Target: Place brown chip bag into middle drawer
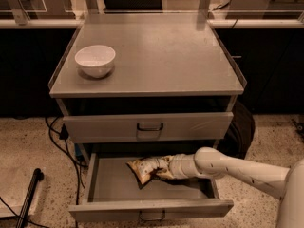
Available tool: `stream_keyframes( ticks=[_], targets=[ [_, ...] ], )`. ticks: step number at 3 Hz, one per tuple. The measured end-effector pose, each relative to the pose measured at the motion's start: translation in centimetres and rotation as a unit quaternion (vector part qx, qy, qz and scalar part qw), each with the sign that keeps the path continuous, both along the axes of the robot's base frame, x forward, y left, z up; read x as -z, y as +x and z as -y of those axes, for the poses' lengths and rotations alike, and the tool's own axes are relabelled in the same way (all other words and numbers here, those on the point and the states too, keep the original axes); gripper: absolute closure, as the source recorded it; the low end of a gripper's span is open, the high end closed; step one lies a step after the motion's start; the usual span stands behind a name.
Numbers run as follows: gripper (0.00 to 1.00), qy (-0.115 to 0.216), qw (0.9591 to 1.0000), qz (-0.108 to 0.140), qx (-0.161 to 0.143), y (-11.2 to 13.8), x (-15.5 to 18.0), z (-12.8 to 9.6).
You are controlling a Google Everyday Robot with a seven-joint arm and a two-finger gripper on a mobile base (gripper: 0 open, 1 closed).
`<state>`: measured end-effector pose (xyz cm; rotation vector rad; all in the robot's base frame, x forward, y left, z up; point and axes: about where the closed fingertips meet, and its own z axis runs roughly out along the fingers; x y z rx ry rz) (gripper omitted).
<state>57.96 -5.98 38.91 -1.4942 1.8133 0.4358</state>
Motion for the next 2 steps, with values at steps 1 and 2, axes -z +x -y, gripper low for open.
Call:
stream_keyframes(
  ticks=[1,2],
  targets=[
    [0.00,0.000,1.0000,0.000,0.000,0.00,0.00,-0.01],
    [0.00,0.000,1.0000,0.000,0.000,0.00,0.00,-0.01]
  ],
)
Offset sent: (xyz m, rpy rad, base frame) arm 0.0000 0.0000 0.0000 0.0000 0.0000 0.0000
